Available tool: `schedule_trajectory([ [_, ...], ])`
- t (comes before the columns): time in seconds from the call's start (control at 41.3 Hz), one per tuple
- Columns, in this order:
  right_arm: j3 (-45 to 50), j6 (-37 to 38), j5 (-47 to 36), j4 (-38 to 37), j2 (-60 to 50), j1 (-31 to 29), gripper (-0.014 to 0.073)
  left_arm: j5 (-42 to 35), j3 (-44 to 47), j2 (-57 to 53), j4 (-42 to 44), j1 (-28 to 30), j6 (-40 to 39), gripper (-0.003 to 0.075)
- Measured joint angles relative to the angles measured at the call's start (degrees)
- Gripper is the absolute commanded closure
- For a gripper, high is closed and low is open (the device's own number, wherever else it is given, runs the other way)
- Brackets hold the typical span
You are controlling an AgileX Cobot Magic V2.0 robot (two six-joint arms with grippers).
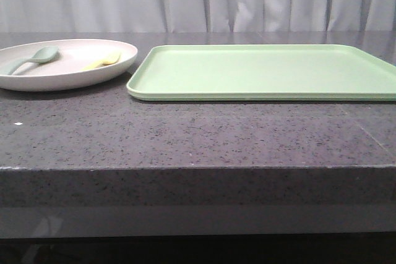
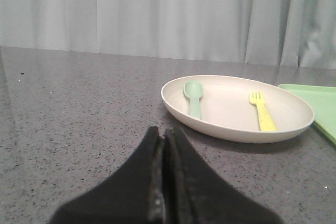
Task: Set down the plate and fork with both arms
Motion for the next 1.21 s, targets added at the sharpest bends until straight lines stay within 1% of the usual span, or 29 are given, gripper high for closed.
schedule_trajectory([
  [0.703, 0.0, 0.0, 0.0, 0.0, 0.0, 0.0, 0.0681, 0.0, 0.0, 0.0, 0.0, 0.0, 0.0, 0.0741],
  [0.848, 0.0, 0.0, -0.78, 0.0, 0.0, 0.0, 0.0681, -2.48, 0.0, 0.0, 0.0, 0.0, 0.0, 0.0741],
  [0.921, 0.0, 0.0, -0.9, 0.0, 0.0, 0.0, 0.0681, -2.48, -0.47, 0.0, 0.0, 0.0, 0.0, 0.0741],
  [1.042, -3.49, 0.0, 2.46, 0.0, 0.0, 0.0, 0.0681, 0.72, -5.54, 0.0, 0.0, 0.0, 0.0, 0.0741],
  [1.139, -9.47, 0.0, 7.06, 0.0, 0.0, 0.0, 0.0681, 5.94, -13.53, 0.38, 0.0, 0.0, 0.0, 0.0741],
  [1.211, -14.33, 0.0, 10.86, 0.0, 0.17, 0.0, 0.0681, 10.71, -20.09, 2.62, 0.0, 0.0, 0.0, 0.0741],
])
